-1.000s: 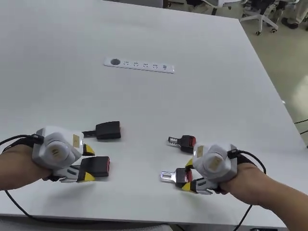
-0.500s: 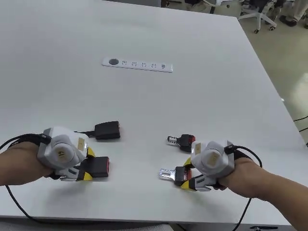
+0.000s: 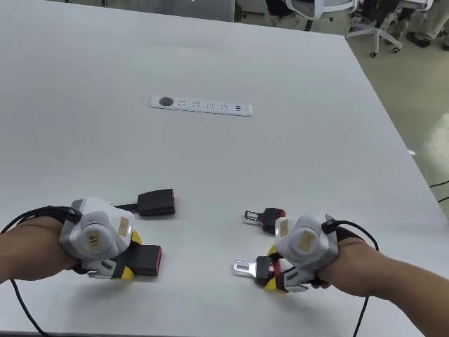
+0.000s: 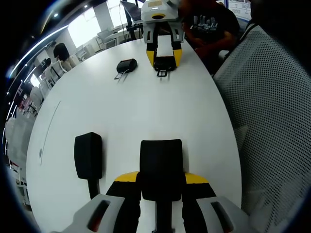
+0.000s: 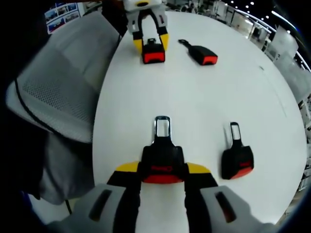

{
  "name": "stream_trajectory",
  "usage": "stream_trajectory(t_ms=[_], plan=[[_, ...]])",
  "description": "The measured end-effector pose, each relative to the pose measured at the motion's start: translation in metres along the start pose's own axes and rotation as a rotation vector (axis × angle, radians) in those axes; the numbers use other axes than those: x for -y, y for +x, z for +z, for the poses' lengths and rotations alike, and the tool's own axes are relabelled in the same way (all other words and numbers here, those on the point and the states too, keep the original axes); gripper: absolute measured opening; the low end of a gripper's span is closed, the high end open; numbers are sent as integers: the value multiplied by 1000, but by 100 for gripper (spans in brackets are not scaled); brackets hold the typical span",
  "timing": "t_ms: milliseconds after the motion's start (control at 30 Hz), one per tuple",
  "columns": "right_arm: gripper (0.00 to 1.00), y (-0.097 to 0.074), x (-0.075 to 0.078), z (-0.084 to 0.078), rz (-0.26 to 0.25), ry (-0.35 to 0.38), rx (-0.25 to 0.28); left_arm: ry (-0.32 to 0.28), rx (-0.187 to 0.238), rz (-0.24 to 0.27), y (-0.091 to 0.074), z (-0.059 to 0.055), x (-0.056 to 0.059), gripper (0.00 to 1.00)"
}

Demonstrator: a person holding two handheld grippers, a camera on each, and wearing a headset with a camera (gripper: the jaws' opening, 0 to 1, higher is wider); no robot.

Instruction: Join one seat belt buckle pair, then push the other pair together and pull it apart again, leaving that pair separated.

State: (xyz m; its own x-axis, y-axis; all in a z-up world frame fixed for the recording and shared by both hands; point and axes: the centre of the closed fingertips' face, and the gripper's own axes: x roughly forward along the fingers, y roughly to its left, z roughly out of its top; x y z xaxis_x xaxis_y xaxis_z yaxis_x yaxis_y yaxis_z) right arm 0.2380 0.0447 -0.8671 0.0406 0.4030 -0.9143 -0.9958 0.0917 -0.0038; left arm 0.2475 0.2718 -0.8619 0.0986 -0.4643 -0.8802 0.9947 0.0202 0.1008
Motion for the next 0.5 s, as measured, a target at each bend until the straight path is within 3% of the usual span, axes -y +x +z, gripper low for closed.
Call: stream_trajectory(t_ms=[233, 333, 500], plan=[[34, 0, 0, 0, -3, -5, -3, 32, 0, -26, 1, 1, 1, 32], [34, 1, 1, 0, -2, -3, -5, 69, -22, -47, 1, 1, 1, 33], [34, 1, 1, 1, -5, -1, -8, 50, -23, -55, 1, 1, 1, 33]])
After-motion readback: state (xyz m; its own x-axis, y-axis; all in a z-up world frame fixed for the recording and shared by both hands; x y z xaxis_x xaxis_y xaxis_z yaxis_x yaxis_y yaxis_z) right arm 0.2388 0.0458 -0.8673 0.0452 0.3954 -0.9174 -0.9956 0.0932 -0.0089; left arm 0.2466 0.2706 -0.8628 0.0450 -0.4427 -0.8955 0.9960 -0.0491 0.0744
